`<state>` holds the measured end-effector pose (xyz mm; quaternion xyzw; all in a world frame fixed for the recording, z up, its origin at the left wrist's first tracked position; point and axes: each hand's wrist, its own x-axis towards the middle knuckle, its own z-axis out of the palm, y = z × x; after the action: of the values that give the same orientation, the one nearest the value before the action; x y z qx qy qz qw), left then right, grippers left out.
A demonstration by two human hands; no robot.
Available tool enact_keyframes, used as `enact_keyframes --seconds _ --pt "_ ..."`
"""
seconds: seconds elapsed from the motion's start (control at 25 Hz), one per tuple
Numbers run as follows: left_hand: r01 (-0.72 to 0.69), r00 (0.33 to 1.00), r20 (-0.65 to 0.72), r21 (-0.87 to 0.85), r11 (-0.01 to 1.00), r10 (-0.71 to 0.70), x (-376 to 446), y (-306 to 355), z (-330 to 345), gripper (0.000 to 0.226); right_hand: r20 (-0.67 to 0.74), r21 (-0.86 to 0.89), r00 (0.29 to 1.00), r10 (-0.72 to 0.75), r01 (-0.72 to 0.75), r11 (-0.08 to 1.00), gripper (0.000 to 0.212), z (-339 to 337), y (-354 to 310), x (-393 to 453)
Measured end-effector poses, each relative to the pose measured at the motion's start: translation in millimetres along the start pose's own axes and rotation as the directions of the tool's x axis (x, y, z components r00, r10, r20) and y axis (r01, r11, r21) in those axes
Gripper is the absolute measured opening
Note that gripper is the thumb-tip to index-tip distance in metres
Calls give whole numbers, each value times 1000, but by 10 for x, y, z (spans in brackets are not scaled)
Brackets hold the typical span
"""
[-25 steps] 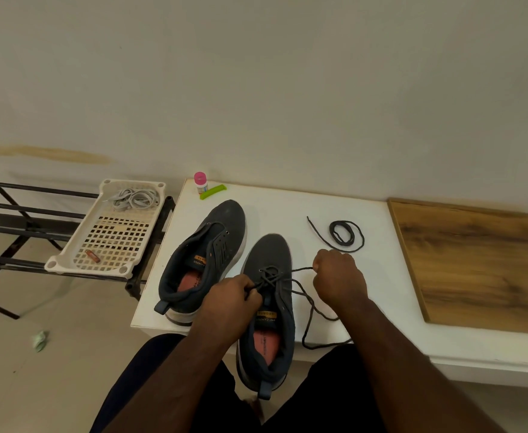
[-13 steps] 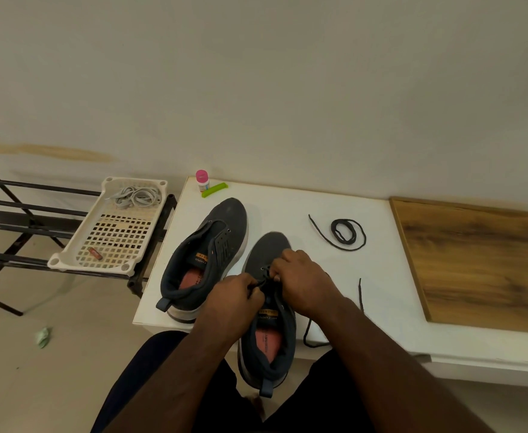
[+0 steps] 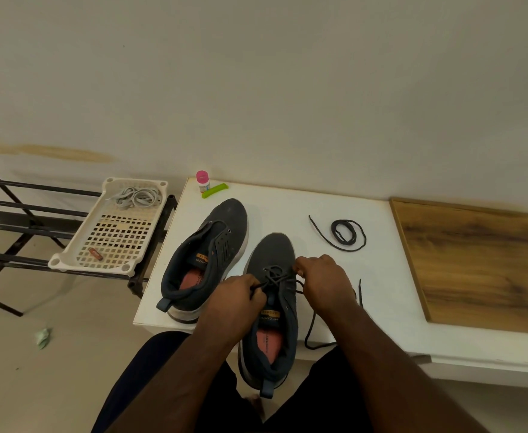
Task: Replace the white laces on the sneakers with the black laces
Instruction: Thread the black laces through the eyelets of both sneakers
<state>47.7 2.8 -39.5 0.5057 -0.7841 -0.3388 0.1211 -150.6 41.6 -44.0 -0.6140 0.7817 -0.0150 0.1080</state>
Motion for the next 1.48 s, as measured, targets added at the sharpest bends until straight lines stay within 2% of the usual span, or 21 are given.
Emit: enact_keyframes --seconds 0.08,0.16,0.24,0.4,0.48,0.56,0.72,0.8,0.96,1.16,1.24,1.28,1.32,1.4,1.44,1.48 --pt "11 1000 -9 3 1000 -11 1 -13 -9 20 22 -36 999 43 -43 998 37 27 72 28" --pt "13 1000 -16 1 1000 -13 2 -18 -9 20 40 162 995 90 -96 982 31 35 128 51" --pt "17 1000 -13 -3 1000 -17 -7 5 5 19 51 409 989 135 -144 901 29 -4 115 60" --pt "24 999 -33 -7 1000 -24 -28 28 29 16 86 532 994 74 -108 840 30 -89 -19 23" --pt "15 999 -47 1 1000 -15 -43 51 34 18 104 521 995 -1 -54 852 32 -122 -74 17" --pt "8 999 -49 18 1000 -7 -44 79 53 22 112 470 992 -65 4 883 20 -150 -114 38" --pt "16 999 -50 51 999 -14 -25 107 91 21 60 433 998 19 -44 900 12 -278 -106 78" --pt "40 998 -46 53 998 -38 -15 111 110 20 78 389 997 -13 -19 921 17 -309 -90 96" --pt "39 998 -55 51 998 -36 6 114 114 14 162 310 985 -67 14 951 42 -347 -95 82" --pt "72 995 -65 -48 996 -75 52 40 76 13 194 318 971 -141 73 945 20 -394 -128 -17" --pt "107 992 -48 -124 987 -114 62 22 64 12 169 319 982 -87 29 947 18 -372 -149 -71" --pt "129 990 -39 -164 978 -137 66 15 58 11 123 386 992 -22 -27 922 16 -364 -149 -99" --pt "154 986 -30 -204 967 -163 72 8 49 11 75 517 996 49 -81 852 13 -358 -142 -132" --pt "205 977 -2 -276 939 -214 95 -15 39 11 45 789 987 152 -128 602 7 -348 -174 -224" --pt "224 973 18 -306 925 -230 104 -34 37 11 57 862 983 176 -137 488 8 -327 -222 -269" --pt "236 971 38 -336 912 -237 112 -46 37 10 70 894 979 190 -146 425 10 -283 -275 -304"
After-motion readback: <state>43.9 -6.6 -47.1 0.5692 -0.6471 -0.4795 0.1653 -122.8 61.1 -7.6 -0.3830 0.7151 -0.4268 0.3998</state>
